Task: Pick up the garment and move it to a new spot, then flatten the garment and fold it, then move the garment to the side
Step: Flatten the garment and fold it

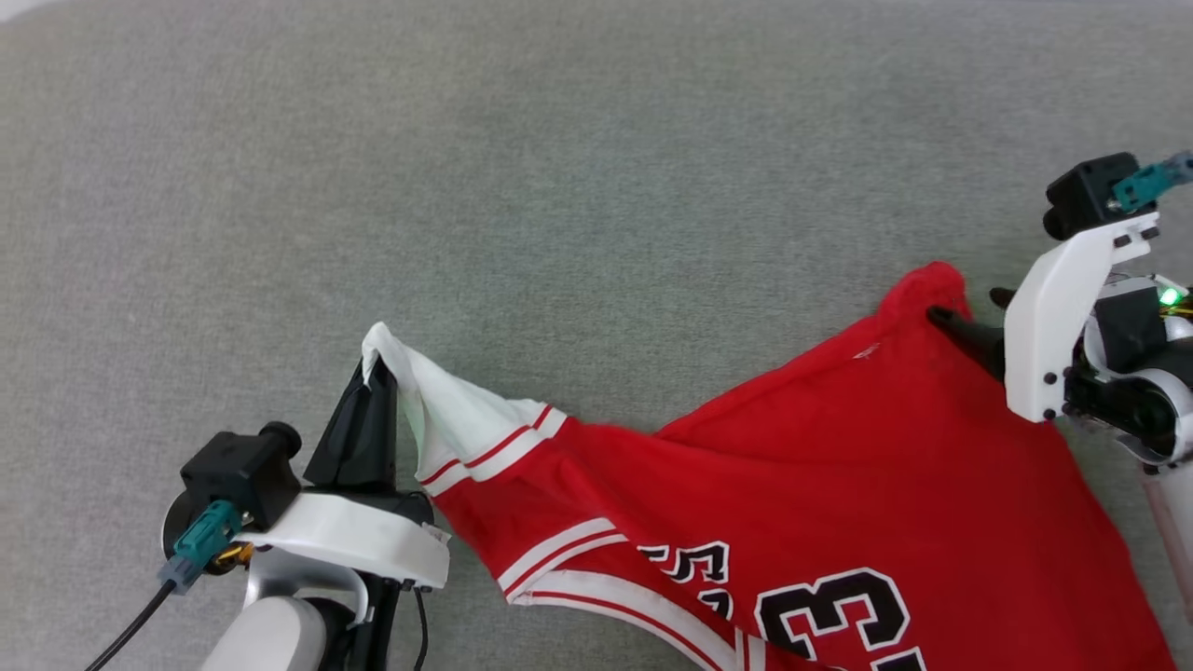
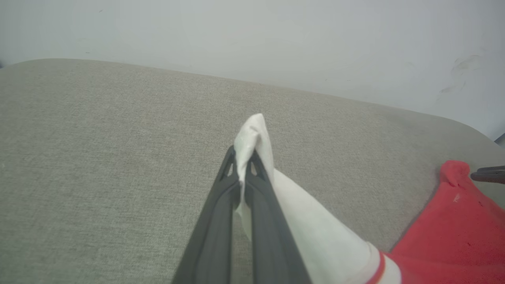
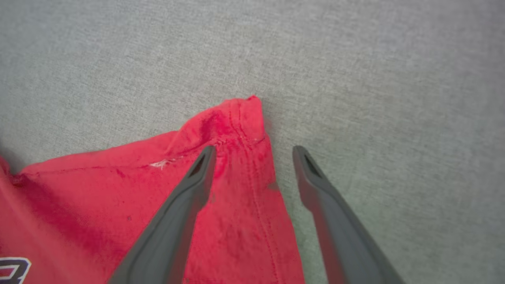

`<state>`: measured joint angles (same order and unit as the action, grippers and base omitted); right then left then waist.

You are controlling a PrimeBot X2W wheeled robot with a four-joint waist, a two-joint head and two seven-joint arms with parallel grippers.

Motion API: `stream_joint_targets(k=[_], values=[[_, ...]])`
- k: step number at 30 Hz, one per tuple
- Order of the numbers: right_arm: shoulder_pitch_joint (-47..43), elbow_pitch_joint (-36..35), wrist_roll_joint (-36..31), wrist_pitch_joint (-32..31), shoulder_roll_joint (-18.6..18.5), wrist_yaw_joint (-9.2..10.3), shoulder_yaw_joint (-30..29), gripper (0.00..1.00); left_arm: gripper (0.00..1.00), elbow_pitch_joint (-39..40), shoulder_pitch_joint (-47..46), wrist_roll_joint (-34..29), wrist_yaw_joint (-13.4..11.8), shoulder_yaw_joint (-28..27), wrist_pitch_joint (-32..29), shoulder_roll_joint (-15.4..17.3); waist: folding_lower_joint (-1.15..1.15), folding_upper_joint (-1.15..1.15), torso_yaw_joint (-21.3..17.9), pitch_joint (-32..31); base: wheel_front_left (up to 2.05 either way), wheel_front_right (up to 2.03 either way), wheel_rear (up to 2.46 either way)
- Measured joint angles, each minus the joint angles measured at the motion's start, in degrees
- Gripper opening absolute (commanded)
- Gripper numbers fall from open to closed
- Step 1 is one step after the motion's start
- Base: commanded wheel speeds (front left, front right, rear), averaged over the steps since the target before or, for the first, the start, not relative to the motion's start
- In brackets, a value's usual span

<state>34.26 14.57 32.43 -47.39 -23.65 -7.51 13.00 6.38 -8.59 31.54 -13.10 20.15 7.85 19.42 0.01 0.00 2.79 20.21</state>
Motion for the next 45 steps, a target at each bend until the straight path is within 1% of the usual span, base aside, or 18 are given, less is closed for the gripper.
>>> stream_joint_targets(k=[5, 8, 9, 10, 11, 13, 18, 19, 22, 27, 30, 32, 35, 40, 45], values=[[1.9, 4.2, 1.5, -2.3, -0.1, 0.01, 3.2, 1.00, 0.00, -0.7, -1.5, -0.2, 0.6, 0.9, 0.8, -0.7, 0.00, 0.00, 2.0, 2.1, 0.00, 0.00, 0.00], [2.7, 5.4, 3.2, -4.1, -0.8, 0.02, 4.7, 1.00, 0.00, -1.4, -1.6, -0.2, 0.9, 1.3, 1.0, -1.0, 0.00, 0.00, 2.8, 2.5, 0.00, 0.00, 0.00], [3.0, 5.7, 3.7, -4.5, -1.1, 0.03, 5.3, 0.92, 0.00, -1.6, -1.7, -0.2, 1.0, 1.4, 1.2, -1.1, 0.00, 0.00, 2.9, 2.5, 0.00, 0.00, 0.00], [3.2, 5.7, 4.2, -4.7, -1.4, 0.11, 6.0, 0.25, 0.00, -1.9, -1.8, -0.1, 1.0, 1.5, 1.2, -1.2, 0.00, 0.00, 3.0, 2.4, 0.00, 0.00, 0.00], [3.3, 5.9, 4.6, -4.8, -1.6, 0.11, 6.5, 0.00, 0.00, -2.1, -1.9, -0.1, 1.0, 1.5, 1.2, -1.3, 0.00, 0.00, 3.0, 2.3, 0.00, 0.00, 0.00], [3.3, 6.1, 5.5, -4.7, -1.9, 0.11, 7.6, 0.00, 0.00, -2.6, -2.0, 0.0, 1.1, 1.5, 1.4, -1.4, 0.00, 0.00, 3.0, 1.9, 0.00, 0.00, 0.00], [3.4, 6.4, 7.6, -1.6, -2.3, 0.09, 9.8, 0.00, 0.00, -3.8, -2.0, 0.5, 1.5, 1.1, 1.7, -1.0, 0.00, 0.00, 2.7, 0.3, 0.00, 0.00, 0.00], [3.4, 6.4, 8.1, 1.6, -2.7, 0.01, 10.3, 0.00, 0.00, -4.4, -2.0, 1.1, 1.5, -0.1, 2.0, -0.1, 0.00, 0.00, 2.3, -1.4, 0.00, 0.00, 0.00], [3.5, 6.0, 7.9, 5.4, -2.9, 0.01, 10.0, 0.00, 0.00, -4.5, -2.0, 2.5, 1.7, -2.0, 2.1, 0.9, 0.00, 0.00, 1.7, -3.5, 0.00, 0.00, 0.00], [3.6, 5.8, 4.6, 12.4, -2.1, 0.00, 7.6, 0.00, 0.00, -4.2, -3.8, 3.5, 1.8, -5.2, 1.1, 4.0, -0.01, 0.00, 0.1, -7.4, 0.00, 0.00, 0.00], [3.6, 6.0, 3.1, 15.4, -0.3, 0.00, 5.5, 0.00, 0.00, -5.2, -7.9, 4.1, 2.1, -6.9, 0.2, 5.5, -0.01, 0.00, -0.9, -9.5, 0.00, 0.00, 0.00], [4.2, 6.3, 1.9, 17.4, 1.0, -0.01, 4.2, 0.00, 0.00, -7.1, -11.1, 4.6, 2.8, -7.6, -0.7, 6.3, -0.01, 0.00, -1.7, -10.8, 0.00, 0.00, 0.00], [5.8, 7.4, -0.3, 20.2, 3.0, 0.00, 2.2, 0.00, 0.00, -11.3, -17.3, 5.0, 4.2, -7.5, -2.1, 6.5, -0.01, 0.00, -2.9, -12.4, 0.00, 0.00, 0.00], [9.9, 9.9, -3.3, 24.8, 6.4, 0.00, -1.3, 0.00, 0.00, -19.5, -28.7, 4.8, 6.5, -5.8, -3.7, 5.6, -0.01, 0.00, -4.8, -13.5, 0.00, 0.00, 0.00], [17.4, 11.9, -5.6, 29.6, 9.7, 0.00, -4.5, 0.00, 0.00, -26.8, -41.1, 2.6, 7.9, -4.4, -3.2, 4.6, -0.01, 0.00, -5.6, -11.8, 0.00, 0.00, 0.00]])
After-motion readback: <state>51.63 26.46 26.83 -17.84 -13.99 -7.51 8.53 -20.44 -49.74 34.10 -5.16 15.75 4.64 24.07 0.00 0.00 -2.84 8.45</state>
